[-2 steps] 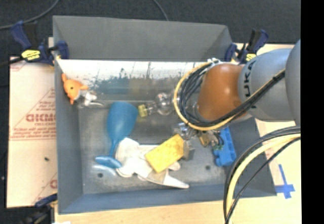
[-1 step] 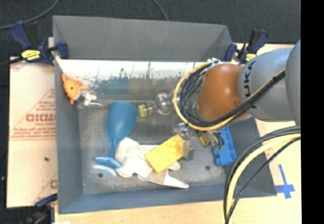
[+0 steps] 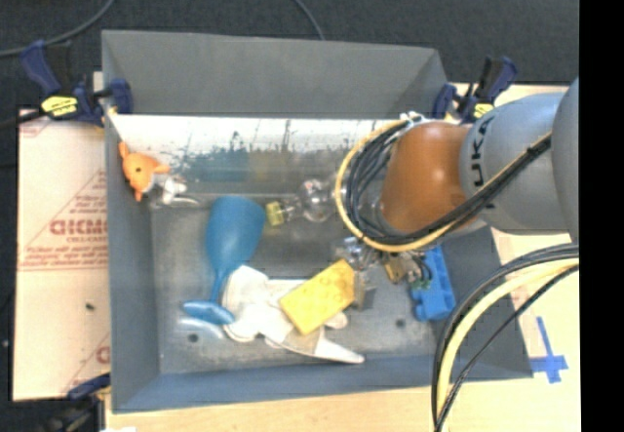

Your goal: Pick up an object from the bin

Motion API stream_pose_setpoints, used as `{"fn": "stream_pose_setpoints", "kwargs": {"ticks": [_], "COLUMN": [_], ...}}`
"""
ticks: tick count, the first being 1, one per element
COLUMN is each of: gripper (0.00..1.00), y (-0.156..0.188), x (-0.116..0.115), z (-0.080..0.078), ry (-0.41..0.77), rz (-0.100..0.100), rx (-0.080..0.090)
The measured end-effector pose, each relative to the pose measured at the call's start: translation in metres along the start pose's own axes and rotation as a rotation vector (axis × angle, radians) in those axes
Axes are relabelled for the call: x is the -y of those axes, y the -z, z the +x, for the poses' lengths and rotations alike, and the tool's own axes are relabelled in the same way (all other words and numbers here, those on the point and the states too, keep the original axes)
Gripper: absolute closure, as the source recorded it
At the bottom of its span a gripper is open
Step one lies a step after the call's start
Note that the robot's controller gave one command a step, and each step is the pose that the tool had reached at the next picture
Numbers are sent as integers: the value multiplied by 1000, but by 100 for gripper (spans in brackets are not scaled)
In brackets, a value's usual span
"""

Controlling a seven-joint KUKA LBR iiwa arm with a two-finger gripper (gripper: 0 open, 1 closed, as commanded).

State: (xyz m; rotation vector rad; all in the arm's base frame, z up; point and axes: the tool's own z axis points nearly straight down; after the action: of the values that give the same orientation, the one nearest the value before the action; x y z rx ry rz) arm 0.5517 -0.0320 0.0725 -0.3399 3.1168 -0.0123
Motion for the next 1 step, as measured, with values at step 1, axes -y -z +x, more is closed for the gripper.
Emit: {"fn": "stream_pose_setpoints", "kwargs": {"ticks": [1], "gripper": [100], "y": [83], "x": [-12], "z": [-21], "ry": [131], "rz": [4], "rx": [13]}}
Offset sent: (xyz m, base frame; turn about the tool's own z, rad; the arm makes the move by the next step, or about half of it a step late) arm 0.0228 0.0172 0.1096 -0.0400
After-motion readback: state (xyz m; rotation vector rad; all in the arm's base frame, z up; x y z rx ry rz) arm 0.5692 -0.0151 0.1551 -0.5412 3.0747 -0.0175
